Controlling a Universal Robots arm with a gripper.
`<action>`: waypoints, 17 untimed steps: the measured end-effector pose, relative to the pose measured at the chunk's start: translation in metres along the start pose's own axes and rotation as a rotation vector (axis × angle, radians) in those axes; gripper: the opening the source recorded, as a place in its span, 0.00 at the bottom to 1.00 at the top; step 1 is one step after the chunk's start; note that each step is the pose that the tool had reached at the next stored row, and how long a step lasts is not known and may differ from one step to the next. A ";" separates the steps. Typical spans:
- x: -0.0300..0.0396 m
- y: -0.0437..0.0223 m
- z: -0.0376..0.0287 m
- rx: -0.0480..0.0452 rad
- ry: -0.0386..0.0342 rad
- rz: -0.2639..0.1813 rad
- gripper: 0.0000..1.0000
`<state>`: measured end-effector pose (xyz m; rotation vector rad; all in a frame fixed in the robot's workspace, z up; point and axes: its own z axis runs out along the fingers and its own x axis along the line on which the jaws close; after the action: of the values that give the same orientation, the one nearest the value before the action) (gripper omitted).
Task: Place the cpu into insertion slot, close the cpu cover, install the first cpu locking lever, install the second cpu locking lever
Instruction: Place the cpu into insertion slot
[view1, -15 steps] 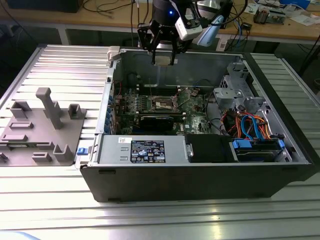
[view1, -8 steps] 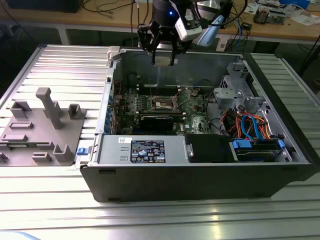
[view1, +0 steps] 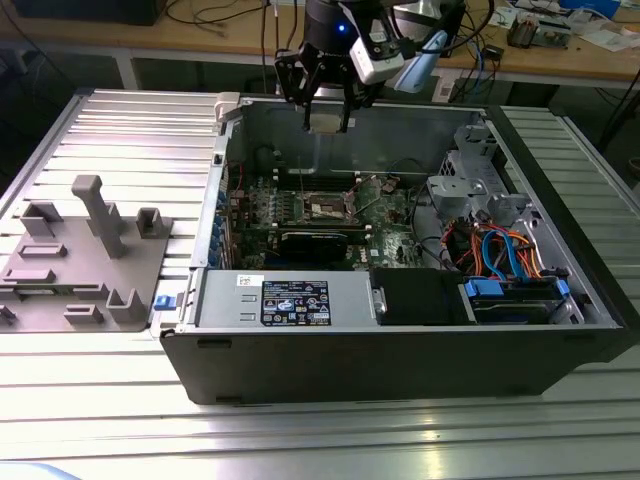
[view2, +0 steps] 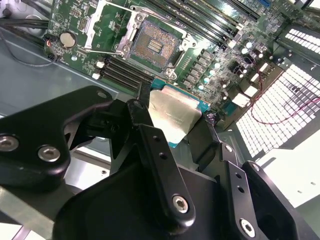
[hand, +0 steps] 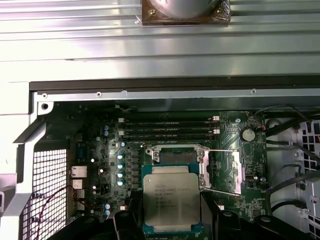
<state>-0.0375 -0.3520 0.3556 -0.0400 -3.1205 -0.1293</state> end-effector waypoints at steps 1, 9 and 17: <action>0.0000 0.0000 0.0003 0.0000 0.0000 0.000 0.55; 0.0000 -0.0002 0.0024 0.0000 0.0000 0.000 0.55; -0.0001 -0.0004 0.0046 0.0000 0.0000 0.000 0.55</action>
<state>-0.0375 -0.3520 0.3510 -0.0401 -3.1206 -0.1293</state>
